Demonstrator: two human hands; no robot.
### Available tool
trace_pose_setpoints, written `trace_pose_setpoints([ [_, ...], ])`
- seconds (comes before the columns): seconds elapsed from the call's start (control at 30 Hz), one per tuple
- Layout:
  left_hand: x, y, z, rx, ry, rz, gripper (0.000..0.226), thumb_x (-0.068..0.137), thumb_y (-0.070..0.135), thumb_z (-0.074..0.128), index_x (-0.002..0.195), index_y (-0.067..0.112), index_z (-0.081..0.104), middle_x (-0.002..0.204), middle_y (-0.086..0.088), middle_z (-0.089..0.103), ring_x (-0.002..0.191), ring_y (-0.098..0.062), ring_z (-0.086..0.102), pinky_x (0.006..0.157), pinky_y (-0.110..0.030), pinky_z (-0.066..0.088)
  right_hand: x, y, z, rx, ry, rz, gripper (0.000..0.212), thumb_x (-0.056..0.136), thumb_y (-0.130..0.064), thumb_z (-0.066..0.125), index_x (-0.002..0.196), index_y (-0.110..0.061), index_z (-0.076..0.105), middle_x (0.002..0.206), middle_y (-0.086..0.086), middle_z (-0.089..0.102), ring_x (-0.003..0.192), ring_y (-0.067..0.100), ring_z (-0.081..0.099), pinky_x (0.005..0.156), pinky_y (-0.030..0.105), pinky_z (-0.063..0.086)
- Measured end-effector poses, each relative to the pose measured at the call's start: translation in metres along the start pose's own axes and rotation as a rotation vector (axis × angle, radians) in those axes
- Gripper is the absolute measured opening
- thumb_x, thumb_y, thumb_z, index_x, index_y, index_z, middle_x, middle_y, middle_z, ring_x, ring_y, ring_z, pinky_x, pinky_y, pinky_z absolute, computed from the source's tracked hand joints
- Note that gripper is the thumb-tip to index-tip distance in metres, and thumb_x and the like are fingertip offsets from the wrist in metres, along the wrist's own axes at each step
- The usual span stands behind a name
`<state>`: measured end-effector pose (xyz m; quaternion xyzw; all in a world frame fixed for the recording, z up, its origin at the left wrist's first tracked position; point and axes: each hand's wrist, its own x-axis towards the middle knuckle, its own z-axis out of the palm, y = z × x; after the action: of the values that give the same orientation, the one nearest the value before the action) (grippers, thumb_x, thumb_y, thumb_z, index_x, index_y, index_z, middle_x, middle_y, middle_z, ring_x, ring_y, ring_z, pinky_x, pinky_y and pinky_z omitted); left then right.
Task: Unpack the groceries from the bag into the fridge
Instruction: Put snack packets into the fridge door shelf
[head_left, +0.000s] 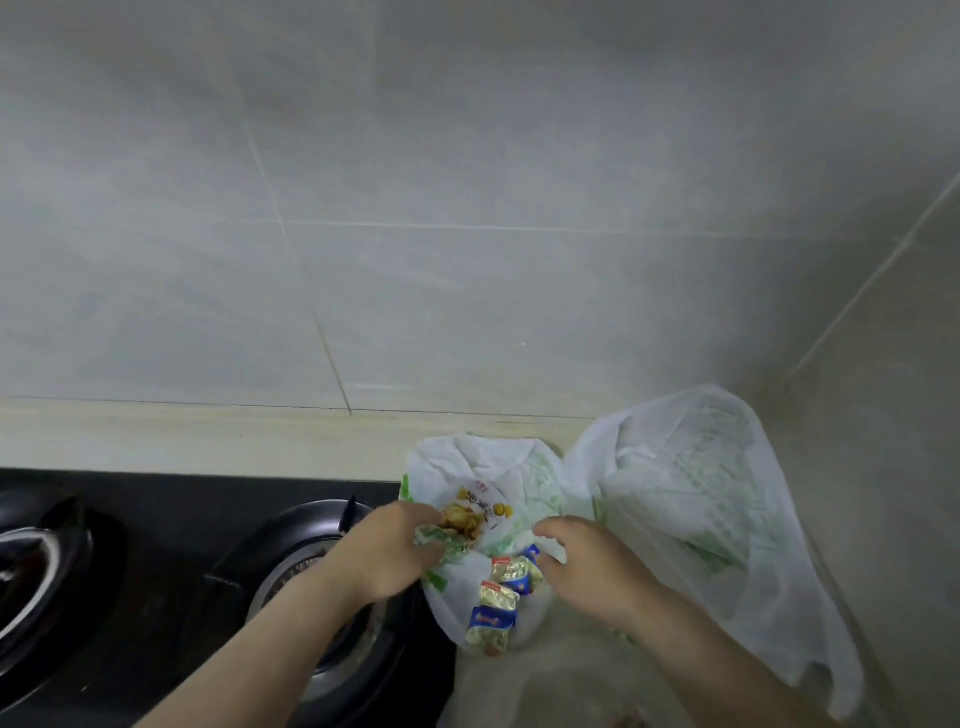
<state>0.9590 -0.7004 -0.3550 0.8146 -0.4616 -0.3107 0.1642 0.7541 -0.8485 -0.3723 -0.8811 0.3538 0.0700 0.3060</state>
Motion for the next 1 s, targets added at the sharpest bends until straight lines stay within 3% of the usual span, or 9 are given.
trace_pose_setpoints([
  [0.1, 0.021, -0.002, 0.01, 0.011, -0.035, -0.02, 0.027, 0.087, 0.028, 0.064, 0.113, 0.026, 0.067, 0.112, 0.008, 0.065, 0.106, -0.013, 0.061, 0.09, -0.024, 0.048, 0.01, 0.004, 0.004, 0.015, -0.006, -0.001, 0.043, 0.096, -0.032, 0.053, 0.137, -0.021, 0.054, 0.139, -0.002, 0.055, 0.125, 0.015, 0.052, 0.1, 0.029, 0.044],
  [0.3, 0.058, 0.004, 0.029, 0.042, 0.007, -0.061, 0.031, 0.09, 0.024, 0.06, 0.113, 0.004, 0.065, 0.115, -0.007, 0.066, 0.106, -0.025, 0.061, 0.088, -0.034, 0.049, 0.023, 0.024, 0.011, 0.054, -0.038, 0.027, 0.042, 0.099, -0.029, 0.05, 0.14, -0.02, 0.051, 0.144, -0.003, 0.051, 0.129, 0.013, 0.047, 0.102, 0.023, 0.037],
  [0.5, 0.084, 0.003, 0.043, 0.127, -0.018, -0.11, 0.021, 0.087, 0.037, 0.06, 0.1, 0.021, 0.065, 0.098, 0.001, 0.066, 0.089, -0.02, 0.063, 0.074, -0.03, 0.051, 0.03, 0.035, 0.021, 0.102, -0.043, 0.068, 0.038, 0.097, -0.025, 0.053, 0.134, -0.016, 0.056, 0.138, -0.001, 0.056, 0.122, 0.016, 0.053, 0.1, 0.027, 0.043],
  [0.77, 0.103, 0.001, 0.054, 0.251, -0.022, -0.182, 0.053, 0.08, 0.046, 0.069, 0.122, 0.017, 0.056, 0.117, -0.006, 0.055, 0.105, -0.024, 0.056, 0.089, -0.034, 0.05, 0.032, 0.043, 0.029, 0.178, 0.001, 0.084, 0.04, 0.096, -0.028, 0.056, 0.136, -0.024, 0.054, 0.138, -0.005, 0.053, 0.123, 0.012, 0.051, 0.102, 0.027, 0.043],
  [0.87, 0.103, 0.003, 0.054, 0.189, -0.02, -0.215, 0.055, 0.078, 0.039, 0.072, 0.123, 0.015, 0.052, 0.117, -0.005, 0.06, 0.105, -0.023, 0.057, 0.087, -0.033, 0.051, 0.033, 0.044, 0.032, 0.169, 0.02, 0.057, 0.039, 0.096, -0.025, 0.056, 0.135, -0.021, 0.055, 0.136, -0.004, 0.053, 0.123, 0.012, 0.05, 0.099, 0.023, 0.04],
  [1.0, 0.094, 0.007, 0.05, -0.05, 0.04, -0.231, 0.042, 0.079, 0.029, 0.074, 0.111, 0.019, 0.048, 0.099, 0.004, 0.061, 0.092, -0.018, 0.059, 0.069, -0.027, 0.047, 0.037, 0.044, 0.035, 0.132, 0.027, 0.04, 0.042, 0.096, -0.027, 0.056, 0.137, -0.019, 0.053, 0.136, -0.003, 0.053, 0.123, 0.013, 0.049, 0.096, 0.02, 0.037],
])
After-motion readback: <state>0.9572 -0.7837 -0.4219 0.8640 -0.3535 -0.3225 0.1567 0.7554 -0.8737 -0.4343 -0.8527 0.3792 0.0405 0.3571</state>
